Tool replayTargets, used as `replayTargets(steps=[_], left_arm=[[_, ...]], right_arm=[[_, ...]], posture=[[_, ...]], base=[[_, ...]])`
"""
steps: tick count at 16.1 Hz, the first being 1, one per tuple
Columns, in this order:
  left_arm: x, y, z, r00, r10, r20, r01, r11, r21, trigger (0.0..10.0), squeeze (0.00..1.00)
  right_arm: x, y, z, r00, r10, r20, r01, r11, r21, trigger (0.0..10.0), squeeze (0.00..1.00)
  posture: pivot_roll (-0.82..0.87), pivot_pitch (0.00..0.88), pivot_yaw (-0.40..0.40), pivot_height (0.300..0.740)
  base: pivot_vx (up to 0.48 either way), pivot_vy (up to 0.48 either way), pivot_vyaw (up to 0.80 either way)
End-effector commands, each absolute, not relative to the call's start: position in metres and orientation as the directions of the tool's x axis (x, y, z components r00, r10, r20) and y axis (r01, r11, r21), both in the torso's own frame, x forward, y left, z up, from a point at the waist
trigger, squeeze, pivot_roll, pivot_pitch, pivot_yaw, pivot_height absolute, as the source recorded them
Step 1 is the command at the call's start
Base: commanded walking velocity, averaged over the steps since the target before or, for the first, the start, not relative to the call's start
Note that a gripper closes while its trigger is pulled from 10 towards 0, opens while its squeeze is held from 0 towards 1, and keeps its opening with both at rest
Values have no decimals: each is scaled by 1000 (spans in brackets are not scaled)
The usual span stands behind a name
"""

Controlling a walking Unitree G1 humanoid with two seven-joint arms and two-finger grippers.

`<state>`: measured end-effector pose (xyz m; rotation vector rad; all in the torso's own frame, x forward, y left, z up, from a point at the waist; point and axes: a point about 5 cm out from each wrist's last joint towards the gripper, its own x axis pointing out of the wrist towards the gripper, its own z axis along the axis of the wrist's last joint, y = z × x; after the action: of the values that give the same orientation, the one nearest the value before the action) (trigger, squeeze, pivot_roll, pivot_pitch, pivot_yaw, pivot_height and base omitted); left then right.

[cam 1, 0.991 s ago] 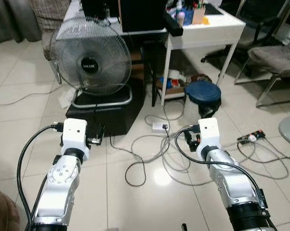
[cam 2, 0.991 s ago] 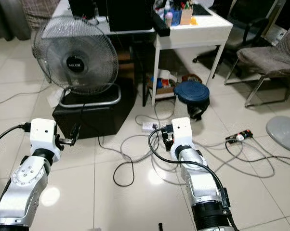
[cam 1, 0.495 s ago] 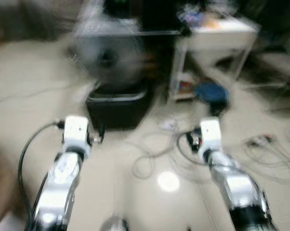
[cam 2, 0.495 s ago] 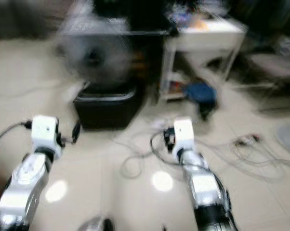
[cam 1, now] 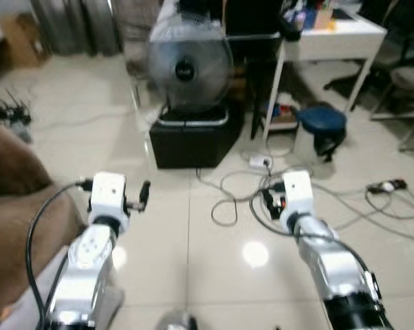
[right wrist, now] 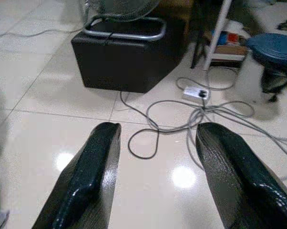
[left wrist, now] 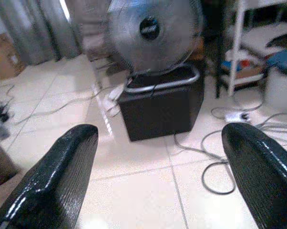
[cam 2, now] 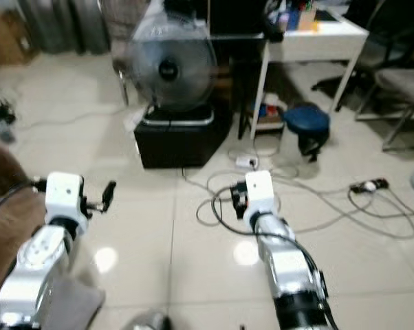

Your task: Move the pillow to the sofa from floor

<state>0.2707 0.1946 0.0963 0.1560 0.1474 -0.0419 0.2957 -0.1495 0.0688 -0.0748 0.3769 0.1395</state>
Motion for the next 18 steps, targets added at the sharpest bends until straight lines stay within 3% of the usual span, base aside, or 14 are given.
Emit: replayTargets(steps=[1, 18], left_arm=[[274, 195, 101, 990, -37, -139, 60, 984, 168, 10000, 0], [273, 194, 101, 989, -50, -139, 74, 982, 172, 10000, 0]], right_arm=[[299, -149, 73, 925, 123, -359, -147, 988, -40, 10000, 0], [299, -147, 70, 920, 141, -367, -169, 985, -44, 10000, 0]], posture=[[72, 0, 25, 740], [75, 0, 22, 740]], base=[[-311, 0, 0], [-308, 0, 0]])
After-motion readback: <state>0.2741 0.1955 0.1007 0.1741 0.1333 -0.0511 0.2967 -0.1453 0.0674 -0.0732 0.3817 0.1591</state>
